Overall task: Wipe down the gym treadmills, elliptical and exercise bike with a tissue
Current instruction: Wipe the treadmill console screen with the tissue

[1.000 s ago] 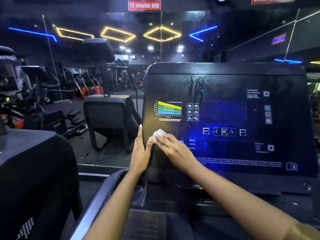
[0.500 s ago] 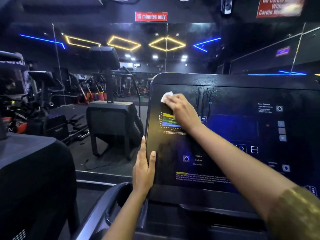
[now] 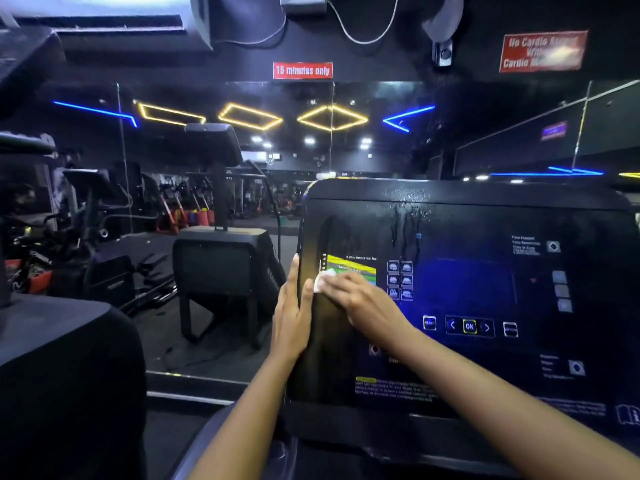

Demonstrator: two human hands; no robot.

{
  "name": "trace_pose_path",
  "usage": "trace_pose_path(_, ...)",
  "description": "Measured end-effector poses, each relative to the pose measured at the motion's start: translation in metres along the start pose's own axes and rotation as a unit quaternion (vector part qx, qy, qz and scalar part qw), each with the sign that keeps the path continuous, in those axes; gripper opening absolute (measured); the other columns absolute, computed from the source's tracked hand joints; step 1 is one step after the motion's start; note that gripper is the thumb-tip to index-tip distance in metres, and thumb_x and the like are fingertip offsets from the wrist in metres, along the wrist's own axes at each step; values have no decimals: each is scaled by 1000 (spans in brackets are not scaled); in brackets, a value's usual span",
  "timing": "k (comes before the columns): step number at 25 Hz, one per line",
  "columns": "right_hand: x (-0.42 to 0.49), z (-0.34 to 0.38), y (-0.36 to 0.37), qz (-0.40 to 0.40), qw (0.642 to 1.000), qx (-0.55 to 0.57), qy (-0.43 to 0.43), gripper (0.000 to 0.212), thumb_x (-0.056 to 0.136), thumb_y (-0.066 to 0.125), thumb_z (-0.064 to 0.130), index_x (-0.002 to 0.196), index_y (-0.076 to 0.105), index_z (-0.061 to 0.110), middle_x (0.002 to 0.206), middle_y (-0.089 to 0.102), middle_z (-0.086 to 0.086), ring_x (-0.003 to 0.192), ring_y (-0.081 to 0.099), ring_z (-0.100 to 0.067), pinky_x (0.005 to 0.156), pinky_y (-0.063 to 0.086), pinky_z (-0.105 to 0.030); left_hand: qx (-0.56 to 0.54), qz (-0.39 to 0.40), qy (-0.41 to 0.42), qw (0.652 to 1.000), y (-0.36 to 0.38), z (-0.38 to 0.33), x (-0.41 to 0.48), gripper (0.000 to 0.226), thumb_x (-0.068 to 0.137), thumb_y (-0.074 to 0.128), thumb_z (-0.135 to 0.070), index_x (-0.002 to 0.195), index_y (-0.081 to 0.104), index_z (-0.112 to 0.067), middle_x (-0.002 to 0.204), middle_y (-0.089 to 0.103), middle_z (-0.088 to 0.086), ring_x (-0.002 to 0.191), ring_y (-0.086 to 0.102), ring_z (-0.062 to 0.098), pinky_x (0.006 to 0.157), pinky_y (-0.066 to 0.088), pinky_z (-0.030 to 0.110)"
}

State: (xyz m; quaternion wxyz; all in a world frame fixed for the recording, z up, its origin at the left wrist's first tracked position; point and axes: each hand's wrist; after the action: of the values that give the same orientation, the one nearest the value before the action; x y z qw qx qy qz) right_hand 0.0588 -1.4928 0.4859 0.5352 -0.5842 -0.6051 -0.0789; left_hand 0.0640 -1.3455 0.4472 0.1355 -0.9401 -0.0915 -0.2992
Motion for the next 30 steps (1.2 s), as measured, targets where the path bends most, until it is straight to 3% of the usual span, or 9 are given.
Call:
trace_pose_path(3, 60, -43, -19, -73, 992, 8, 100, 40, 78, 43, -1, 109, 66, 9, 111, 66, -6, 88, 59, -27, 76, 50, -31, 47, 6, 20, 999, 3, -4, 16, 55, 86, 18, -76, 137, 3, -63, 148, 38, -5, 125, 47, 19, 89, 35, 28)
trace_pose_path(5, 93, -70, -22, -66, 989, -7, 130, 41, 77, 45, -9, 109, 66, 6, 110, 66, -7, 87, 58, -30, 75, 53, -36, 48, 8, 29, 998, 3, -2, 15, 63, 75, 12, -78, 136, 2, -64, 147, 38, -8, 118, 47, 10, 87, 34, 27)
trace_pose_path(10, 108, -60, 1, 15, 995, -16, 98, 48, 84, 24, 14, 111, 63, 6, 113, 60, -8, 86, 49, -25, 67, 52, -33, 41, 2, 46, 998, 4, 1, 16, 62, 76, 10, -76, 136, 4, -64, 137, 43, -17, 105, 50, 4, 81, 39, 28)
trace_pose_path(15, 56, -36, 15, 23, 999, -26, -13, 43, 71, 68, -3, 114, 64, 5, 110, 63, -7, 86, 51, -22, 52, 55, -29, 49, -10, 49, 998, 5, 4, 13, 56, 76, 8, -79, 132, 2, -71, 132, 49, -11, 105, 57, 16, 85, 48, 38)
trace_pose_path(17, 63, -49, 3, 17, 999, -26, -11, 33, 81, 54, 4, 111, 66, 7, 110, 63, -6, 93, 49, -21, 56, 56, -30, 46, -9, 48, 998, 4, 5, 13, 58, 76, 8, -79, 133, 2, -69, 130, 50, -13, 99, 56, 11, 81, 46, 35)
trace_pose_path(19, 92, -71, -12, -23, 998, -3, 62, 43, 85, 30, 13, 109, 65, 8, 111, 62, -9, 97, 49, -24, 70, 55, -36, 36, -4, 47, 998, 4, 4, 14, 59, 76, 8, -78, 134, 3, -68, 132, 48, -15, 98, 52, 4, 79, 44, 31)
trace_pose_path(21, 119, -87, -16, 7, 997, -15, 79, 48, 86, 26, 15, 112, 65, 5, 116, 62, -10, 101, 53, -29, 80, 52, -39, 33, -1, 46, 998, 5, 4, 14, 58, 76, 8, -78, 133, 3, -69, 131, 48, -15, 98, 52, 3, 79, 43, 31)
trace_pose_path(24, 123, -94, -12, 54, 995, -76, 19, 41, 84, 38, 4, 117, 62, 3, 120, 61, -11, 106, 57, -30, 70, 57, -43, 35, -3, 44, 998, 4, 6, 14, 54, 75, 8, -79, 129, -1, -75, 130, 47, -16, 100, 52, 4, 80, 43, 30)
trace_pose_path(30, 50, -130, -39, -66, 978, -97, 171, 52, 76, 26, 8, 109, 66, 0, 111, 64, -13, 91, 60, -33, 62, 57, -43, 28, 5, 44, 999, 4, 2, 14, 65, 74, 10, -77, 137, 4, -61, 128, 39, -24, 96, 42, -8, 81, 37, 26)
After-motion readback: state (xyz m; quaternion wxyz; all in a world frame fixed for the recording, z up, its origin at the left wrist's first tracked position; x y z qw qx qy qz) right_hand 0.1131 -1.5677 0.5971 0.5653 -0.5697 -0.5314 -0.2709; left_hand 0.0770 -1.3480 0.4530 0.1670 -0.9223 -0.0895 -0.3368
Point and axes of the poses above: each hand's wrist, its own x-axis towards the middle knuckle, its own y-axis out of the palm, z = x × y
